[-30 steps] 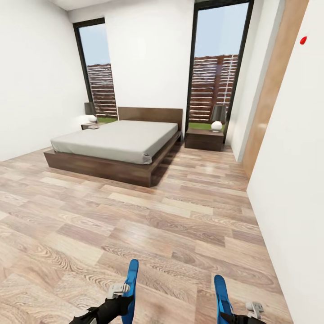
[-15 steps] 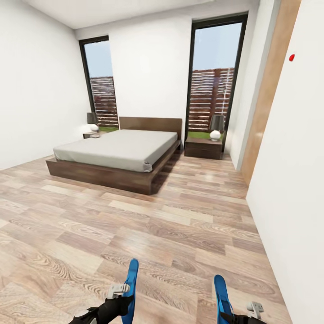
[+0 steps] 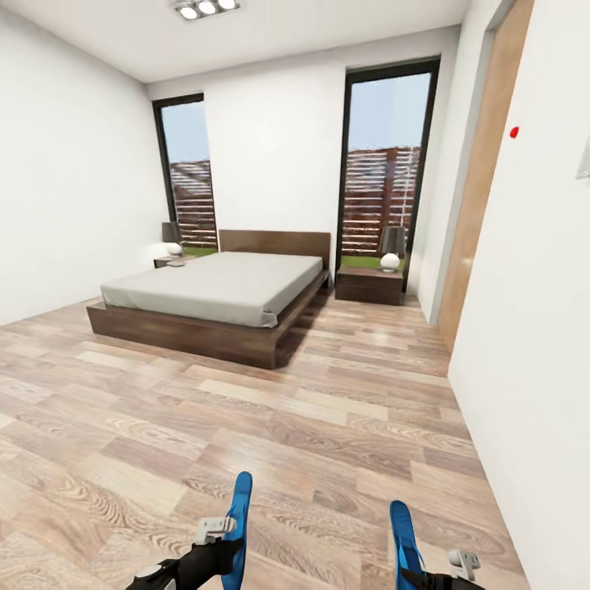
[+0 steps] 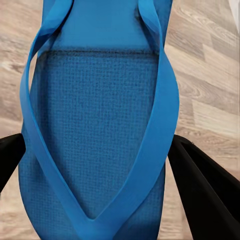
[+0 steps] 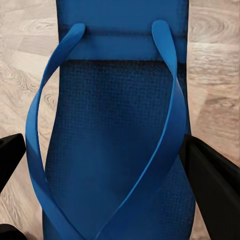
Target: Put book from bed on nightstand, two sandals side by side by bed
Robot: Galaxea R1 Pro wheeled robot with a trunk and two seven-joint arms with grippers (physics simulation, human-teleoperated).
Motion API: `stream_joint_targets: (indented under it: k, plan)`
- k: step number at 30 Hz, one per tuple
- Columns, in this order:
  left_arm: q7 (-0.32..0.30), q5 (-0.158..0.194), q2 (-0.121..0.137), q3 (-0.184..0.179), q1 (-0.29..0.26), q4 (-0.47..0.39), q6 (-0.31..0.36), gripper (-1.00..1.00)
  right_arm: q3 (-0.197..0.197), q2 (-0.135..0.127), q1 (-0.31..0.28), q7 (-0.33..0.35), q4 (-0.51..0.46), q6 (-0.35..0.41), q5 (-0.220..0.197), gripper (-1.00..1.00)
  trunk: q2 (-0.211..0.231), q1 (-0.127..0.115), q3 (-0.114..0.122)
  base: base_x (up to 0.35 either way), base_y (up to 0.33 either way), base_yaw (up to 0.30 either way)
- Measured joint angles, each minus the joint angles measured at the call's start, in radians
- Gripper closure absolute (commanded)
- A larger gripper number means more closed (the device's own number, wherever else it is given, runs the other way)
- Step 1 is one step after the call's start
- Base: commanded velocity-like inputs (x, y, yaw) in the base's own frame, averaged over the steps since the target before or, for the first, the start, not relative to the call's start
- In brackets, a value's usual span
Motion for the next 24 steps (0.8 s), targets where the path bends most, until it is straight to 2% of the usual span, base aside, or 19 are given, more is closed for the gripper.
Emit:
stream_joint_targets:
  k: [3, 24]
  plan:
    - [0.0, 0.0, 0.0, 0.0, 0.0, 0.0, 0.0, 1.0, 0.0, 0.0, 0.0, 0.0, 0.0, 0.0, 0.0, 1.0, 0.001, -0.001, 0.012, 0.0, 0.0, 0.0]
    - [0.0, 0.0, 0.0, 0.0, 0.0, 0.0, 0.0, 1.0, 0.0, 0.0, 0.0, 0.0, 0.0, 0.0, 0.0, 1.0, 0.148, -0.082, 0.077, 0.0, 0.0, 0.0]
